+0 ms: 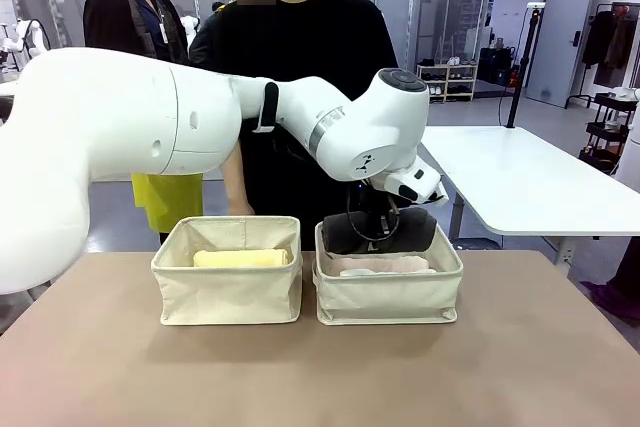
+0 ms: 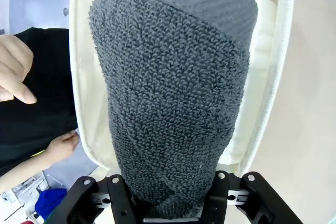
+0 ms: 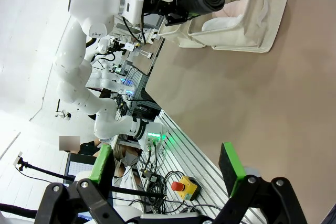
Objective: Divide the towels into two baskets.
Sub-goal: Pick up one hotel-folded towel from the bottom of the table and place it in the Fabric basket indicated by the person.
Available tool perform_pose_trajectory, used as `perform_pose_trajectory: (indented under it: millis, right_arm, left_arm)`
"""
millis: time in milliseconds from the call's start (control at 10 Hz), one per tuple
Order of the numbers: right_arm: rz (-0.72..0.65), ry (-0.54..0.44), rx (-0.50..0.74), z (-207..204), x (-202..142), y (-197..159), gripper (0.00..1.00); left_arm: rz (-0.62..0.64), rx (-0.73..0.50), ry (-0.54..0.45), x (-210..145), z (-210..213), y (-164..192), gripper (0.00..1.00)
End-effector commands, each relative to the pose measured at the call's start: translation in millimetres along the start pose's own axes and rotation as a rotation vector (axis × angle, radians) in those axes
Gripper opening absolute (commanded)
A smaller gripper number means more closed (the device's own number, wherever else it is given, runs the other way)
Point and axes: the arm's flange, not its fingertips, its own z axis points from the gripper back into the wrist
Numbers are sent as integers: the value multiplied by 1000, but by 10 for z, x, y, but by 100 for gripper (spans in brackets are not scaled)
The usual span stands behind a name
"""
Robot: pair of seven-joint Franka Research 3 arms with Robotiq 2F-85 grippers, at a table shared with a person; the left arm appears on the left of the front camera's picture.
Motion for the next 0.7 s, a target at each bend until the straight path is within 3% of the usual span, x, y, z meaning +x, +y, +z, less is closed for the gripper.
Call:
perform_pose_trajectory:
  millis: [0, 500, 600]
  right_arm:
    - [4, -5, 8, 8, 0, 46, 100]
    - [4, -5, 8, 8, 0, 46, 100]
    - [4, -5, 8, 8, 0, 46, 100]
  left_arm:
    - [-6, 89, 2, -68, -16, -81, 49]
    - [-10, 120, -60, -123, -84, -183, 49]
    - [-3, 131, -54, -113, -102, -168, 55]
